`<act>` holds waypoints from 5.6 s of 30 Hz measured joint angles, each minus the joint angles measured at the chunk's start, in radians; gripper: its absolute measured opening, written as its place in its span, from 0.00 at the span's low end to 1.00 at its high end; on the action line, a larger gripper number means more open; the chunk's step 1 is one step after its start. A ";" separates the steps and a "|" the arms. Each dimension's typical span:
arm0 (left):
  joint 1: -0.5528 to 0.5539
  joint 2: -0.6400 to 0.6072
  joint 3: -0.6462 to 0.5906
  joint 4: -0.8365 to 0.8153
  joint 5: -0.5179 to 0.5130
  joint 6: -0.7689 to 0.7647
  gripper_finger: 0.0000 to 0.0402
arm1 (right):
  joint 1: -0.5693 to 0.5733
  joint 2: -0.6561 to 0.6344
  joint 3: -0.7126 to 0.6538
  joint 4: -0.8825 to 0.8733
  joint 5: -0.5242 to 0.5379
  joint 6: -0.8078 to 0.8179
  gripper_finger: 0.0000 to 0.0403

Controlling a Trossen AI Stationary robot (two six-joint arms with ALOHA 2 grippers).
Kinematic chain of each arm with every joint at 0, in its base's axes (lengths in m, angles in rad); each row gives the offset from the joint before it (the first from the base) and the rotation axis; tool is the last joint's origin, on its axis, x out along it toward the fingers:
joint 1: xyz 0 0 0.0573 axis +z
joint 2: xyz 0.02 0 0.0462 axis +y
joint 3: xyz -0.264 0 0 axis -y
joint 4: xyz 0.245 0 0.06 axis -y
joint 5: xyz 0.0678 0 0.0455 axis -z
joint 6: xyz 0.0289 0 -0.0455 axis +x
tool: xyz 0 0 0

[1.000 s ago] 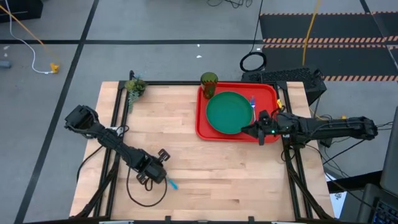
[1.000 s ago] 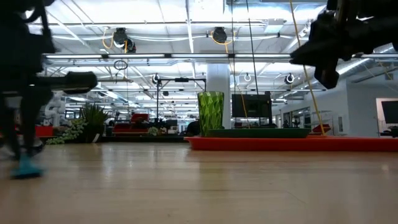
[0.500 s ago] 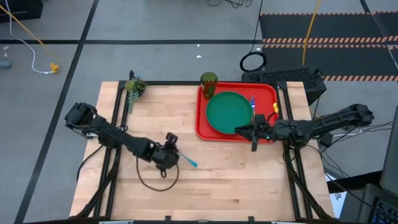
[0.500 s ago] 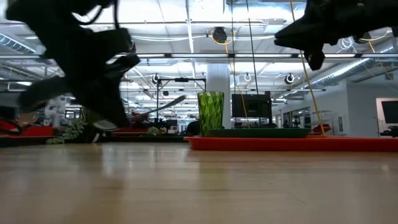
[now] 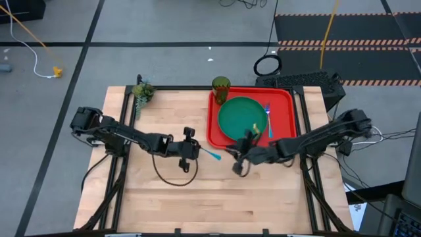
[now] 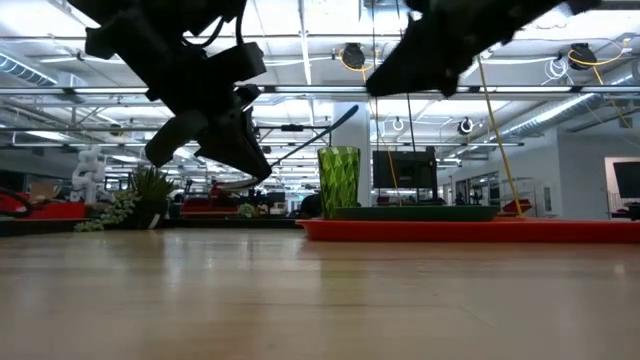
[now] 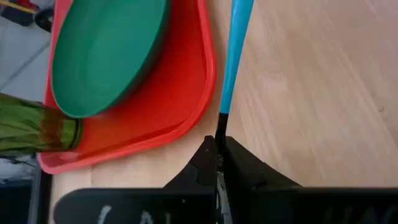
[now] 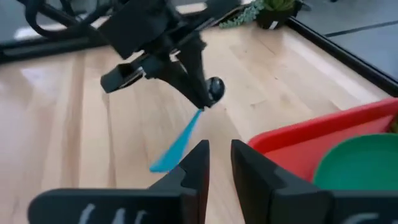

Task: Pick and place plate/cup/fork/spoon on tray
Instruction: Put the blue spoon beside the fork on the red tray

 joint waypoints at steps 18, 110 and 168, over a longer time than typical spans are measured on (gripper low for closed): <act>0.014 0.000 0.000 -0.022 0.012 -0.096 0.05 | -0.013 0.410 0.325 0.002 -0.004 -0.207 0.58; -0.042 -0.284 0.001 -0.057 -0.009 -0.472 0.37 | 0.005 0.144 0.337 -0.972 0.121 0.323 0.05; -0.080 -0.304 0.001 0.012 -0.009 -0.435 0.37 | -0.638 0.200 0.196 -0.657 -0.233 0.403 0.46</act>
